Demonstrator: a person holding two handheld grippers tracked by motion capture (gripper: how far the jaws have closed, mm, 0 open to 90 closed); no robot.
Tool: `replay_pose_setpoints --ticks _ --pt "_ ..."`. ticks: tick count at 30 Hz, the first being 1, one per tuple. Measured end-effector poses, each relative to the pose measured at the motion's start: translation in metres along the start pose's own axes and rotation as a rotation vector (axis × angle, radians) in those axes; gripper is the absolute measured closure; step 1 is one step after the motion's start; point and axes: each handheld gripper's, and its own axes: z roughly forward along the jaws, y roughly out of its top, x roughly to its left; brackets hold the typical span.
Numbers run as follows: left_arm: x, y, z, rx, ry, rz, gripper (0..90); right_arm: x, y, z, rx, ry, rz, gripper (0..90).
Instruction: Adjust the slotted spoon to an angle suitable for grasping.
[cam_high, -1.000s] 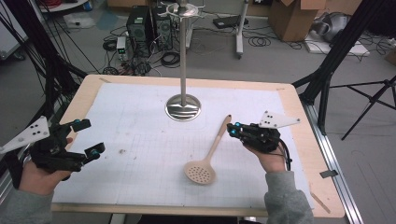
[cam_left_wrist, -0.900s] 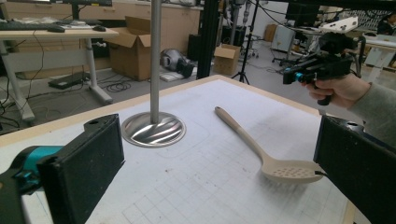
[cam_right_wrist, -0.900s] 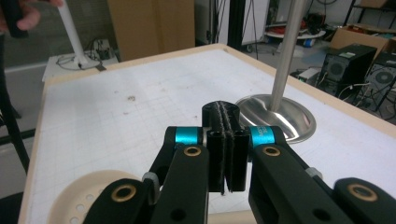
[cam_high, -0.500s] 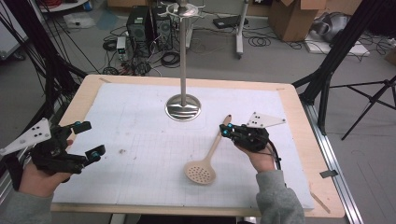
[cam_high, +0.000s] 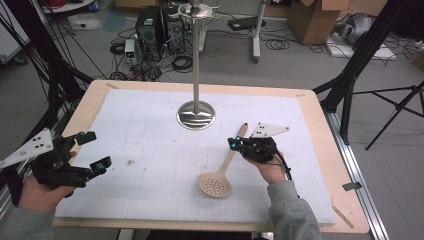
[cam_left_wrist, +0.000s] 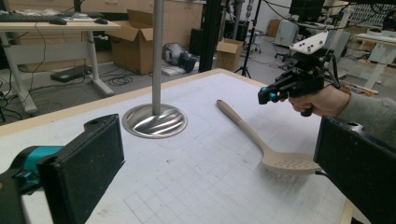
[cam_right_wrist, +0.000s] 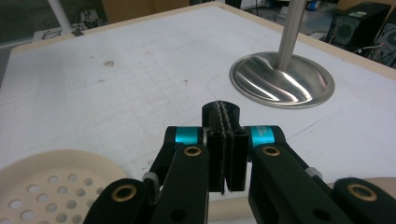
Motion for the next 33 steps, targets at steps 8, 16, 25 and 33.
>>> replay_pose_setpoints --ticks 8,16,25,33 --pt "0.000 -0.002 -0.001 0.011 0.001 0.001 2.0 0.002 -0.006 0.018 0.062 0.005 -0.018 89.4" --pt "0.000 -0.003 -0.003 0.012 0.007 -0.004 2.0 0.004 -0.011 0.030 0.104 0.004 -0.039 89.3" --pt "0.000 -0.005 -0.004 0.019 0.010 -0.006 2.0 0.002 -0.019 0.045 0.142 0.005 -0.032 89.3" --pt "0.001 -0.006 -0.005 0.019 0.011 -0.010 2.0 0.004 -0.024 0.053 0.193 0.017 -0.031 89.3"
